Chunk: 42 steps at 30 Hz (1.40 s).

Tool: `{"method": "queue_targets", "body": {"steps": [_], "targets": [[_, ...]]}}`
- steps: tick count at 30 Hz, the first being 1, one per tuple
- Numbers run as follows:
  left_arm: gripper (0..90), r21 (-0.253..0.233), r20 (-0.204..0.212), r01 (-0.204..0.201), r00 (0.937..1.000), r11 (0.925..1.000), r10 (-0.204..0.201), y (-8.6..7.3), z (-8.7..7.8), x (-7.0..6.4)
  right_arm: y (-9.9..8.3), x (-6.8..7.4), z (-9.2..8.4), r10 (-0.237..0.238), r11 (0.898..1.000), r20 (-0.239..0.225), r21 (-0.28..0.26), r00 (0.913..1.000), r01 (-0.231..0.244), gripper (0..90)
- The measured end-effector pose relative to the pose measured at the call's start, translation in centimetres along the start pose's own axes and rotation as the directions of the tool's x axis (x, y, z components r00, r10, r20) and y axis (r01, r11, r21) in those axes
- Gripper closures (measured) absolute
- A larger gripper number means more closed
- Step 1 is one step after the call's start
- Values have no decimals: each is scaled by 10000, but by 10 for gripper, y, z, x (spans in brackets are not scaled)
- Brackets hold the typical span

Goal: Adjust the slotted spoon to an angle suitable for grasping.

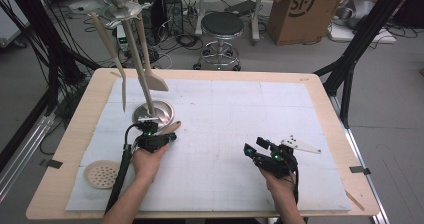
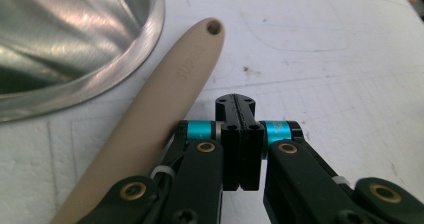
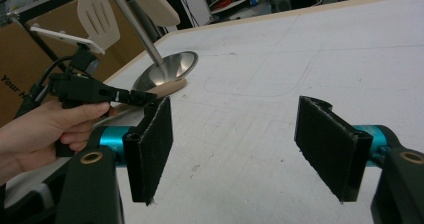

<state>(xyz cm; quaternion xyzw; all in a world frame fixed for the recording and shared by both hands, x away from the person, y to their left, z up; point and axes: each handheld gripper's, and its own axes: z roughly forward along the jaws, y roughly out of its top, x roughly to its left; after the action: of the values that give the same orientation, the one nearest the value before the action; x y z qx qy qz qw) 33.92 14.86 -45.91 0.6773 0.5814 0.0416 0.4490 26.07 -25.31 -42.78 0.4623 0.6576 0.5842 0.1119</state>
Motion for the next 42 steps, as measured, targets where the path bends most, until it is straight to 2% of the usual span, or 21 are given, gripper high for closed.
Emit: {"method": "queue_targets", "body": {"steps": [3, 6, 8, 12, 15, 19, 22, 25, 29, 31, 37, 42], "targets": [[860, -221, 499, -44, 9987, 9997, 55, 4, -12, 0, -1, -2, 1, 46, 10000, 30, 31, 10000, -46, 313], [823, -114, 654, -100, 9978, 9999, 108, 6, -24, 5, -1, -2, 0, 38, 10000, 55, 14, 10000, -38, 313], [763, -185, 776, -96, 9969, 9998, 110, 6, -30, 9, -1, -1, 1, -17, 10000, 27, 29, 10000, 16, 314], [694, -45, 1442, -44, 9895, 10000, 50, 7, -39, 11, -1, 1, 2, -21, 9999, 0, 98, 10000, 21, 314], [620, 98, 1458, -164, 9892, 9998, 148, 7, -46, 13, -1, 2, 2, -19, 10000, -8, 83, 10000, 19, 314], [514, 206, 1411, 55, 9900, 9998, -83, 8, -58, 21, -2, 1, 3, -48, 9999, -6, 139, 10000, 48, 314], [498, 166, 1770, 333, 9836, 9993, -357, 5, -69, 26, -2, 1, 3, -74, 9999, -6, 121, 10000, 74, 314], [498, 128, 1768, 266, 9838, 9996, -284, 1, -79, 31, -2, 1, 4, -39, 9999, 7, 152, 10000, 39, 314], [498, -14, 1828, 492, 9820, 9988, -481, -4, -89, 40, -2, 2, 4, -57, 9998, 23, 188, 10000, 57, 314], [498, -44, 1842, 451, 9819, 9990, -435, -6, -93, 42, -2, 2, 5, -75, 9998, 25, 182, 10000, 74, 314], [493, 189, 1377, 195, 9902, 9996, -219, -7, -98, 41, -3, 3, 6, -83, 9996, 34, 263, 10000, 82, 314], [493, 401, 1171, 108, 9930, 9991, -154, -8, -96, 42, -3, 3, 6, -87, 9997, 47, 218, 10000, 86, 314]]}}
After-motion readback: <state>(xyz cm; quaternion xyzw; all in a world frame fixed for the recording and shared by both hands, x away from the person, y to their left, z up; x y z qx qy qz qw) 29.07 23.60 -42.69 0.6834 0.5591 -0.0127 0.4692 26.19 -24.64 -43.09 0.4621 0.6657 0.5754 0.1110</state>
